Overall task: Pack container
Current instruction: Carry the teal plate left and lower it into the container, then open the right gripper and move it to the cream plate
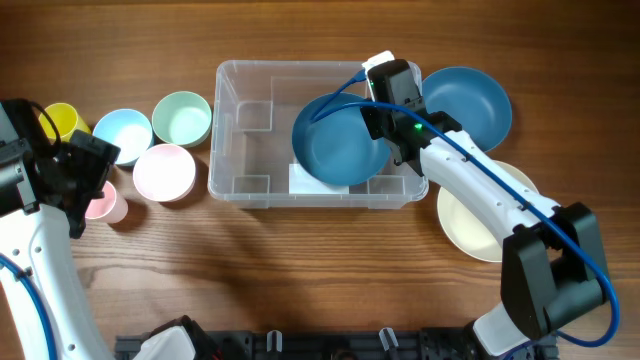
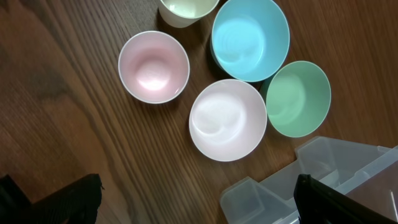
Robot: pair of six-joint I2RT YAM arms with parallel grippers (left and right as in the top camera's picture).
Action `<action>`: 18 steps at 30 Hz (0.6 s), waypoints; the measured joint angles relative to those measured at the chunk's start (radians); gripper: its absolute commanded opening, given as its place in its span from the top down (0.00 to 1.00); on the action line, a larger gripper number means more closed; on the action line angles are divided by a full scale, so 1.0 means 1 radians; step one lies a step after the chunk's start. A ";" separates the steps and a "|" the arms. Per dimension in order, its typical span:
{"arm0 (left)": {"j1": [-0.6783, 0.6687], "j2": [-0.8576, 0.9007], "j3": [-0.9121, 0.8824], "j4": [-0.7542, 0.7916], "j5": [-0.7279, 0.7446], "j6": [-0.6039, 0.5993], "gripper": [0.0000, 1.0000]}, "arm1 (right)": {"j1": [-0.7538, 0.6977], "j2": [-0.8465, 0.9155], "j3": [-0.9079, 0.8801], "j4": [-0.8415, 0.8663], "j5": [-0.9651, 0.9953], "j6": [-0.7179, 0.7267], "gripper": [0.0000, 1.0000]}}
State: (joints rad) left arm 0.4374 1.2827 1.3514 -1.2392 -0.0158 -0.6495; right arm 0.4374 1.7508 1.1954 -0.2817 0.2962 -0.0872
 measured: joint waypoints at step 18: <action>0.000 0.000 0.000 0.000 0.000 0.000 0.00 | 0.000 -0.311 0.017 -0.298 -0.018 0.153 0.85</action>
State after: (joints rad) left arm 0.4374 1.2827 1.3514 -1.2388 -0.0158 -0.6498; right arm 0.4374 1.4403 1.2125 -0.5800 0.2787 0.0662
